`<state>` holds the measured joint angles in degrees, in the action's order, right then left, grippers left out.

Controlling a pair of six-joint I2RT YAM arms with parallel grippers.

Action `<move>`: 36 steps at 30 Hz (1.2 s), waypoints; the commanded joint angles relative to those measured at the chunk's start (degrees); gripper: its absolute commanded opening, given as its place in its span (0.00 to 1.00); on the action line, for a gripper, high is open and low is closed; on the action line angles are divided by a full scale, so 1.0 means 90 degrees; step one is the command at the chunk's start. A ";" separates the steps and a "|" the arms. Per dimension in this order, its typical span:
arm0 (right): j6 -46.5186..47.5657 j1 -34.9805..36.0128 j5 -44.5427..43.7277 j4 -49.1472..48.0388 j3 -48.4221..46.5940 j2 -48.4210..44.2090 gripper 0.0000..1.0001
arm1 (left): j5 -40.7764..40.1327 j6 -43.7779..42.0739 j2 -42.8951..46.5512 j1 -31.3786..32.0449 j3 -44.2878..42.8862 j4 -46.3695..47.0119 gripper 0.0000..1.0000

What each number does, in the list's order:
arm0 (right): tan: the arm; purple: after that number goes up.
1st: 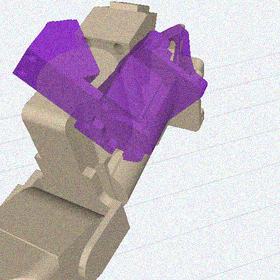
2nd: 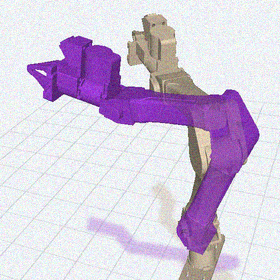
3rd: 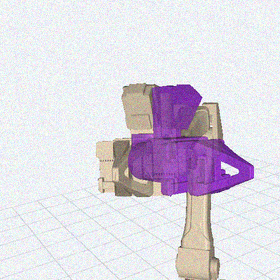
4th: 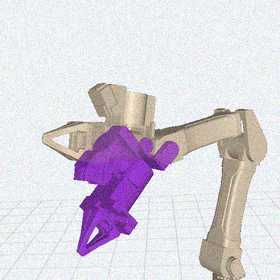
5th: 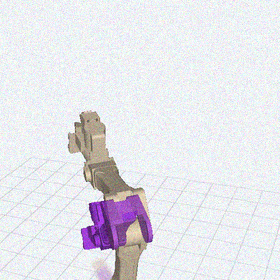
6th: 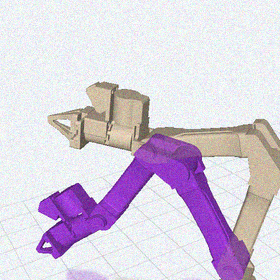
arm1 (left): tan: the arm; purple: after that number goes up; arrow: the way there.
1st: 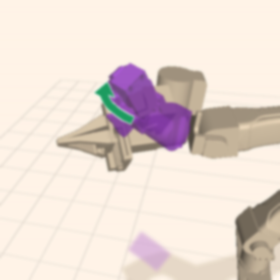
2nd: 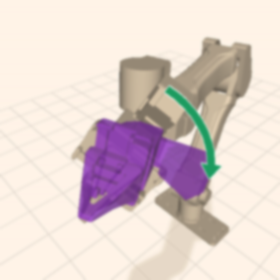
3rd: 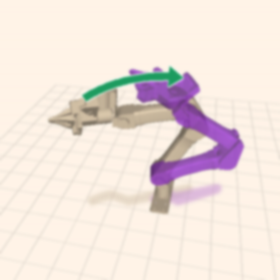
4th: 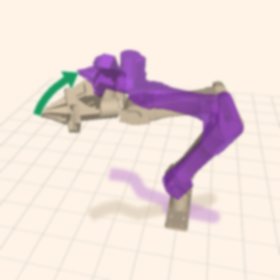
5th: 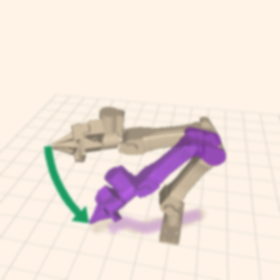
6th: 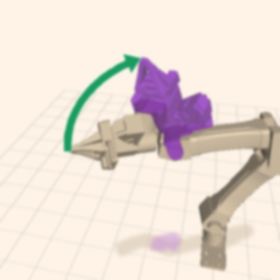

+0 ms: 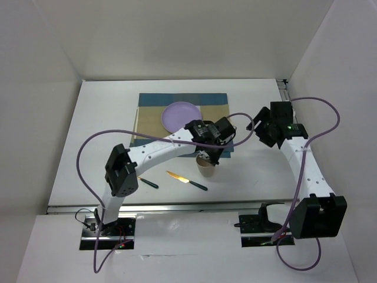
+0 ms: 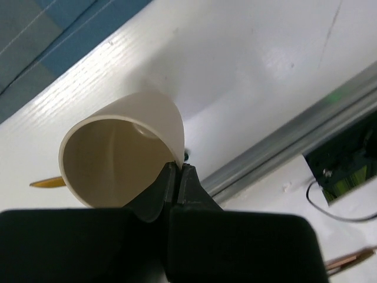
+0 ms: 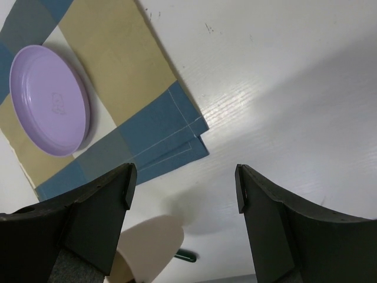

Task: Set the dinner table for one person

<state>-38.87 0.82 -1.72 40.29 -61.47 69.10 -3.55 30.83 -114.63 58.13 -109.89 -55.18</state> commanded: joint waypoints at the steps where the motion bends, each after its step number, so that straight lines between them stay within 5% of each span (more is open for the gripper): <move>1: 0.0022 -0.0042 -0.0258 0.0259 0.0082 -0.0363 0.79 | -0.0561 0.0177 -0.0378 0.0035 -0.0496 -0.0109 0.00; 7: -0.0133 -0.0101 -0.0132 0.0396 0.0423 -0.0647 0.81 | -0.0963 -0.0036 -0.1227 0.0035 -0.1099 -0.0314 0.00; 8: -0.0134 -0.0101 -0.0035 0.0396 0.0501 -0.0647 0.81 | -0.0963 -0.0037 -0.1228 0.0035 -0.1101 -0.0314 0.06; 11: -0.0134 -0.0101 0.0335 0.0337 0.0697 -0.0783 0.82 | -0.0837 -0.0037 -0.1122 0.0035 -0.1073 -0.0383 0.47; 12: -0.0134 -0.0101 0.0463 0.0260 0.0775 -0.0783 0.83 | -0.0836 -0.0104 -0.1034 0.0035 -0.1072 -0.0296 0.52; 22: 0.0471 -0.0101 0.2474 -0.0726 0.1263 -0.0296 0.87 | -0.0933 -0.0164 0.0245 -0.0178 -0.1628 -0.1144 0.73; 29: 0.1145 0.0249 0.3179 -0.1176 0.1255 0.0114 0.85 | -0.1070 0.0392 0.2080 -0.1145 0.0973 -0.1086 0.68; 32: 0.1223 0.1068 0.2819 -0.1293 0.1118 0.0377 0.85 | -0.1246 0.0890 0.3076 -0.1701 0.1933 -0.0833 0.67; 36: 0.0981 0.2046 0.1726 -0.1225 0.1030 0.0856 0.83 | -0.0933 0.1154 0.4122 -0.2551 0.3465 -0.0373 0.78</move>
<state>-30.11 15.49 19.68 31.14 -50.28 74.65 -12.91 37.65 -82.00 38.09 -84.27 -60.86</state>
